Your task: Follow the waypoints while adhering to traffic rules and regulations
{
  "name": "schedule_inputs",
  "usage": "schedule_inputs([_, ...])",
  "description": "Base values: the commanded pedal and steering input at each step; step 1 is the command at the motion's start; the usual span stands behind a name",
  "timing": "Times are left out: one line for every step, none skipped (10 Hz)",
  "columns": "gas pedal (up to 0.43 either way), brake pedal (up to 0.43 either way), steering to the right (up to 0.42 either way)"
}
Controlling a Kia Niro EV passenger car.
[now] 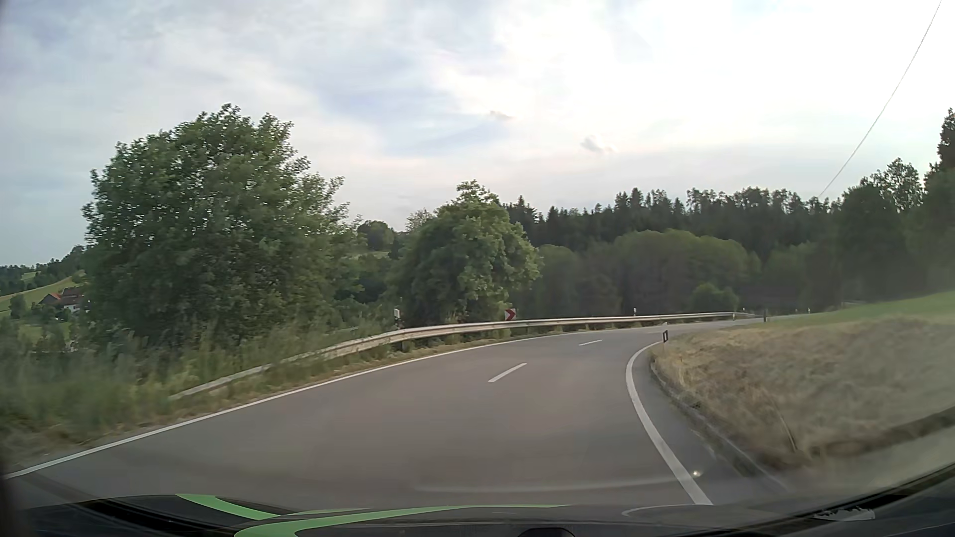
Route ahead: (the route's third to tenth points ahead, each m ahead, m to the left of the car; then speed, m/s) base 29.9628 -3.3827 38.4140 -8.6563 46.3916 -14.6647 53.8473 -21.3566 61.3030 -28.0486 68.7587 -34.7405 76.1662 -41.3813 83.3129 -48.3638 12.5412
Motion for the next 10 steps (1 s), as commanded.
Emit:
schedule_inputs([0.059, 0.000, 0.080])
schedule_inputs([0.059, 0.000, 0.074])
schedule_inputs([0.047, 0.000, 0.069])
schedule_inputs([0.047, 0.000, 0.065])
schedule_inputs([0.047, 0.000, 0.064])
schedule_inputs([0.047, 0.000, 0.064])
schedule_inputs([0.039, 0.000, 0.064])
schedule_inputs([0.000, 0.000, 0.066])
schedule_inputs([0.000, 0.000, 0.071])
schedule_inputs([0.000, 0.000, 0.075])
